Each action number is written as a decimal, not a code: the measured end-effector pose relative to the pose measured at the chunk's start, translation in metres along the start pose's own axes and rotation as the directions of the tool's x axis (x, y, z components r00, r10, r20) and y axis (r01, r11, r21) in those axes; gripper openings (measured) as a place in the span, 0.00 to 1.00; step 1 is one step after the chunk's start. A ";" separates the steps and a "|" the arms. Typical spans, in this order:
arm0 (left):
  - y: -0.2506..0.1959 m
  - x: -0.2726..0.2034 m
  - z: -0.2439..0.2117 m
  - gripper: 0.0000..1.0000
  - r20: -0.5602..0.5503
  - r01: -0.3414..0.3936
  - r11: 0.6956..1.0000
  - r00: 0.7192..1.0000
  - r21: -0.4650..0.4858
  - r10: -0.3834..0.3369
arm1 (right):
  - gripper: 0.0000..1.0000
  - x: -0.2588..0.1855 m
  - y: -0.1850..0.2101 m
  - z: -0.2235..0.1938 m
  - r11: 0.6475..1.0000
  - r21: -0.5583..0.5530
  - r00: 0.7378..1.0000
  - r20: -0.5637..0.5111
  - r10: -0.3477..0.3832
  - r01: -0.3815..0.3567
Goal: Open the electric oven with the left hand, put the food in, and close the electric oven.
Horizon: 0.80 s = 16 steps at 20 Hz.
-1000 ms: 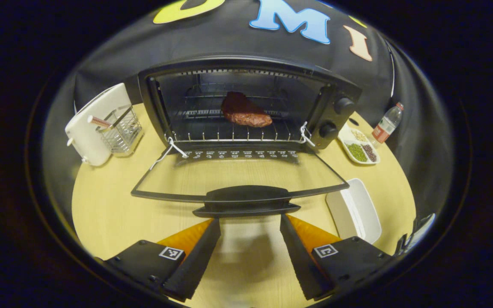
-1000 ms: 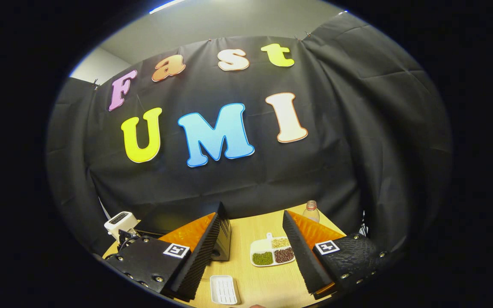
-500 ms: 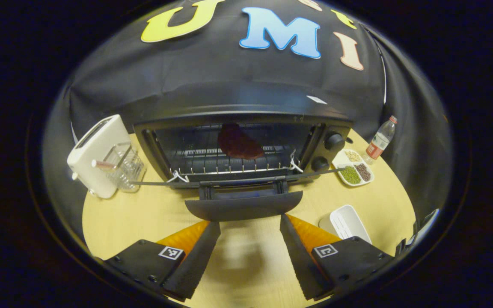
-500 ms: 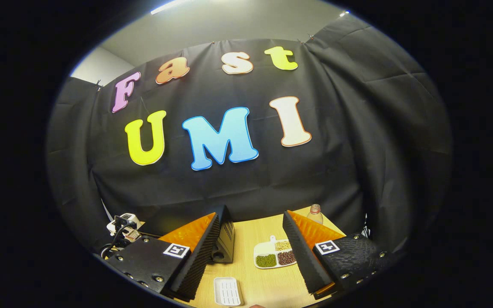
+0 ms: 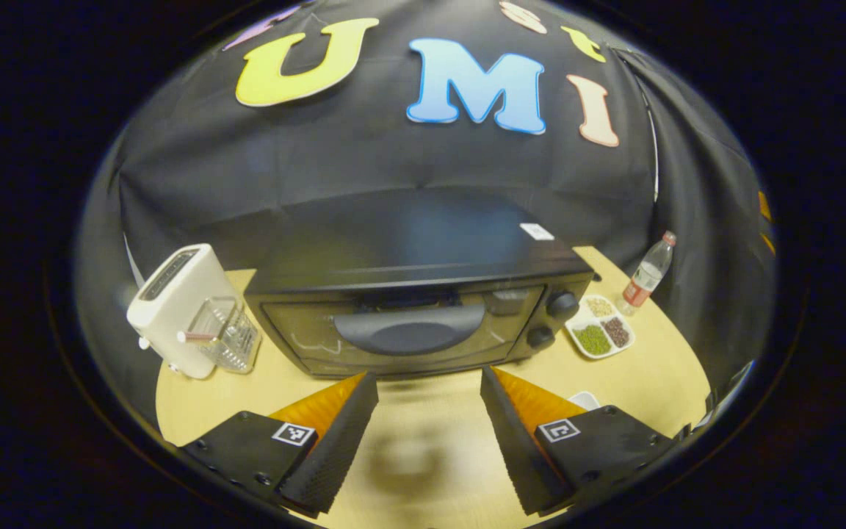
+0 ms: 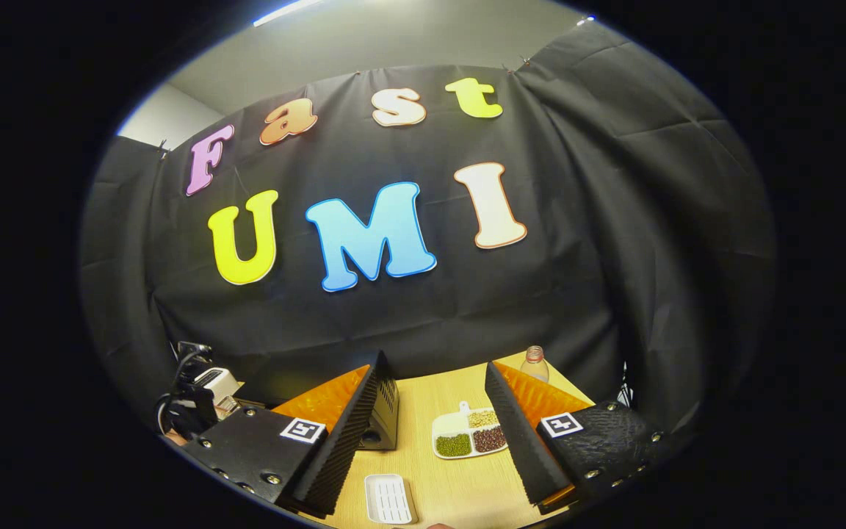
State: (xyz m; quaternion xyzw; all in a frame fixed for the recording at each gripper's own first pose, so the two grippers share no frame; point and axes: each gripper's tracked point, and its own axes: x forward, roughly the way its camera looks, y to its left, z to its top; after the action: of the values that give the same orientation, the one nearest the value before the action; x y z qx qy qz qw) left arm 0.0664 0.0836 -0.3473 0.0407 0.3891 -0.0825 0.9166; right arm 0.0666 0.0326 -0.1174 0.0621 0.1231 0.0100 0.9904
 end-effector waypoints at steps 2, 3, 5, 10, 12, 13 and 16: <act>-0.001 -0.020 0.030 0.95 0.086 -0.019 0.999 0.996 0.032 0.016 | 0.91 -0.001 0.010 0.004 1.000 -0.011 1.000 0.004 0.014 -0.014; -0.001 -0.031 0.043 0.95 0.125 -0.025 0.999 0.992 0.038 0.020 | 0.91 0.000 0.016 0.005 0.999 -0.021 1.000 0.007 0.024 -0.024; -0.006 -0.059 0.073 0.95 0.207 -0.037 0.999 0.978 0.021 0.032 | 0.91 0.002 0.021 0.008 0.998 -0.051 1.000 0.011 0.021 -0.021; -0.010 -0.141 0.147 0.95 0.423 -0.092 0.996 0.901 -0.019 0.091 | 0.91 -0.001 0.049 0.035 0.997 -0.063 0.997 0.050 0.056 -0.053; -0.010 -0.182 0.173 0.92 0.495 -0.104 0.994 0.862 -0.039 0.110 | 0.91 -0.006 0.061 0.051 0.996 -0.069 0.994 0.084 0.068 -0.063; -0.007 -0.198 0.180 0.94 0.513 -0.120 0.992 0.849 -0.047 0.127 | 0.91 -0.008 0.066 0.059 0.995 -0.069 0.992 0.098 0.073 -0.066; -0.007 -0.238 0.201 0.97 0.566 -0.113 0.991 0.814 -0.067 0.131 | 0.91 -0.018 0.087 0.078 0.992 -0.076 0.985 0.138 0.107 -0.097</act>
State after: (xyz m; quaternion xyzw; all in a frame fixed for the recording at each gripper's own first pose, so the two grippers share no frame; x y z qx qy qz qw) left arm 0.0443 0.0776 -0.0365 0.0252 0.0958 -0.0261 0.9947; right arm 0.0684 0.1093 -0.0268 0.0346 0.0487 0.0605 0.9964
